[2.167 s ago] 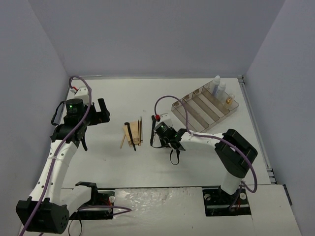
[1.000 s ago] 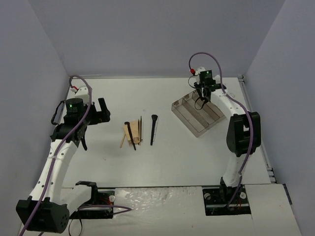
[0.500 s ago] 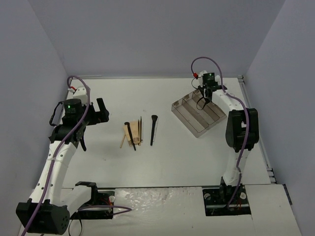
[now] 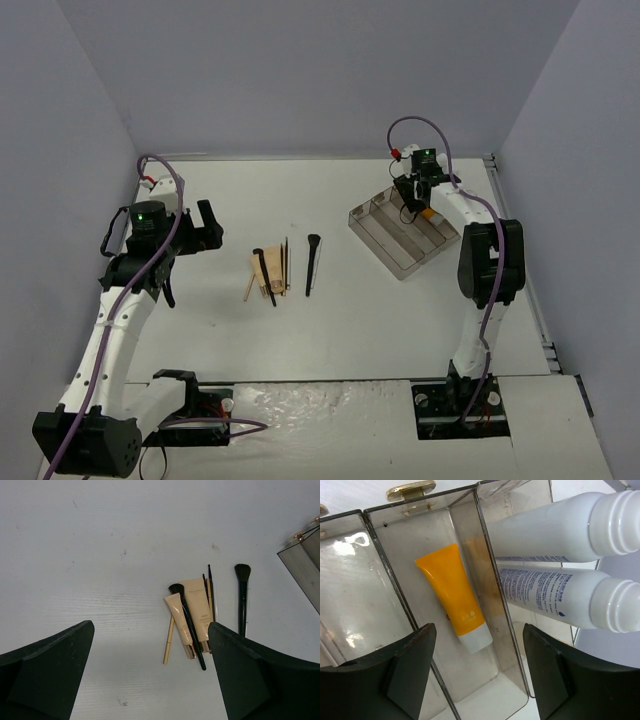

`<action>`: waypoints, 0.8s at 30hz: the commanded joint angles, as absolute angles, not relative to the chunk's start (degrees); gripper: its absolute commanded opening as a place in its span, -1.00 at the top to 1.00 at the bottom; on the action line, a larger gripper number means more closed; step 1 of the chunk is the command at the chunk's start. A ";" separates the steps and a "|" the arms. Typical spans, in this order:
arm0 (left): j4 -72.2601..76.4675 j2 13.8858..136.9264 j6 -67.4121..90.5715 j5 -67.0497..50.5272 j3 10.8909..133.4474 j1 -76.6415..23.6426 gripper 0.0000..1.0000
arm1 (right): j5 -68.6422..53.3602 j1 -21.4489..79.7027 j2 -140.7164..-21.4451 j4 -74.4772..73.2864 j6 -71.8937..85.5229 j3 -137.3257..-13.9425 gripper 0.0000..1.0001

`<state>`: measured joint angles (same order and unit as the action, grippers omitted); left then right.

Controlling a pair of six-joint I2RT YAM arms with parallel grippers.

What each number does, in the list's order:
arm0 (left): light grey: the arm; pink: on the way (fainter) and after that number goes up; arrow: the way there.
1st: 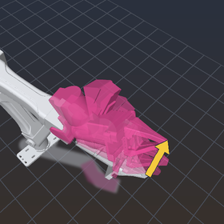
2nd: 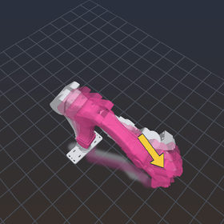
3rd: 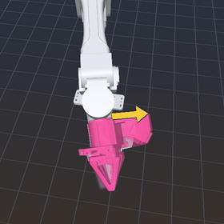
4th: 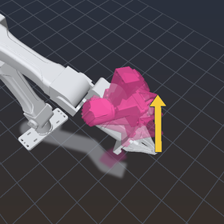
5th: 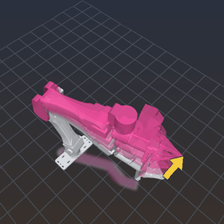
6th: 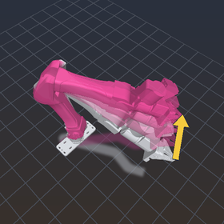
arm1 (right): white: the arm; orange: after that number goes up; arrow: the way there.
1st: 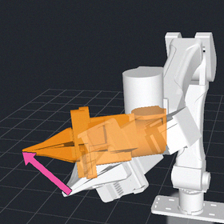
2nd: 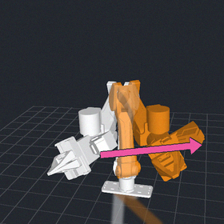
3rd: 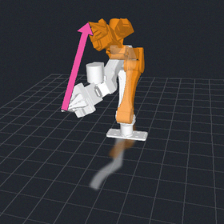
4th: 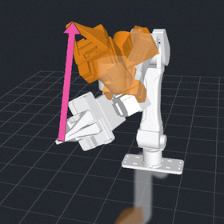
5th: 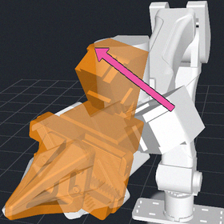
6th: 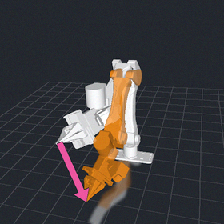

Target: Organize the makeup

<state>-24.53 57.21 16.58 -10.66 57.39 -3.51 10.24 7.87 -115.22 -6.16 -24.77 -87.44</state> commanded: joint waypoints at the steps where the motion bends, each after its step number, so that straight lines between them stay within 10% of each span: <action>1: -20.74 56.63 16.68 -12.02 59.15 -2.65 -0.94 | 4.40 8.68 -105.75 -3.75 -18.56 -87.75 -0.42; 24: -21.36 58.01 16.87 -9.84 58.89 -2.11 -0.94 | 18.81 54.50 -111.09 1.14 24.79 -83.58 -0.35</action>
